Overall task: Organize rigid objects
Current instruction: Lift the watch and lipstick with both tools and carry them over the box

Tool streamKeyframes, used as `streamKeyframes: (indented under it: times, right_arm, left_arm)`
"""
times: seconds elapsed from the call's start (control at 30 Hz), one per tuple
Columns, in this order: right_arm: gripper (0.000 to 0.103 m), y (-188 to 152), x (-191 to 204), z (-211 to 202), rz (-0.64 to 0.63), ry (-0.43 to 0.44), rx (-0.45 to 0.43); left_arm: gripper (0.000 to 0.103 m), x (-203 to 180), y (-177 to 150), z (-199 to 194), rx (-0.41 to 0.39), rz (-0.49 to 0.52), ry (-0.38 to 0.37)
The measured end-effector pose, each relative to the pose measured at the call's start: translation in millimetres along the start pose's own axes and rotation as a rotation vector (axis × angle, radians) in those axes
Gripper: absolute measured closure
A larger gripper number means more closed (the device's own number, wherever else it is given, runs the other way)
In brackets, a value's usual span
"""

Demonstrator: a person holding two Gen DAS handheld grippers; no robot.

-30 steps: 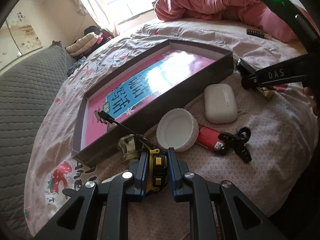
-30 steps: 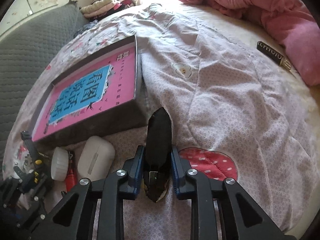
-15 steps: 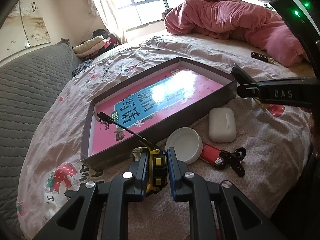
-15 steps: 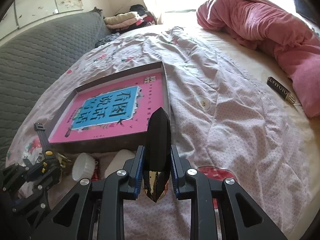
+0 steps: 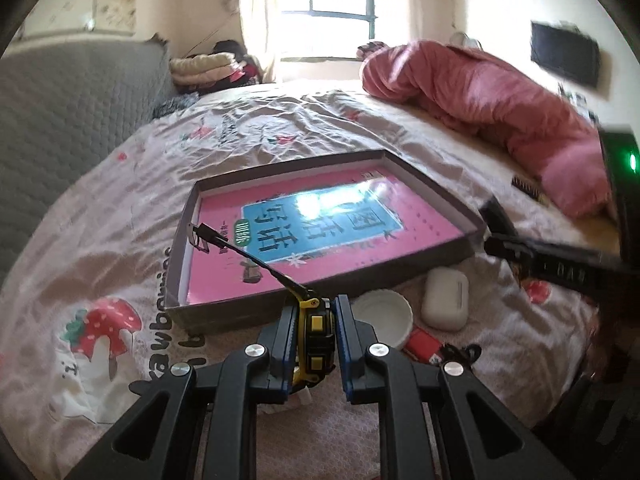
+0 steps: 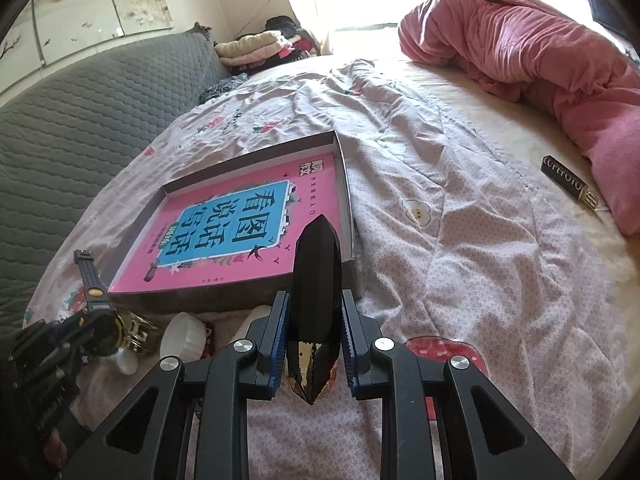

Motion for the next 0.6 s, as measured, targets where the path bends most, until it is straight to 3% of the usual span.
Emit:
streamKeyframes:
  times: [0.6]
  right_arm:
    - [0.079,16,15,-7,-0.001,0.074,-0.064]
  left_arm:
    - [0.085,26,30,-21,-0.125,-0.108,-0.008]
Point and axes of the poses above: each gripper's, at about its wrist camera, not at the fingertips, and z roughly the way its jaws point, x to its left, y to its top, the point moved 7 cm from there along z, roughly the way its jaws point, and after that the axes turned 8 degrees about -x, right-handed, at the moved point
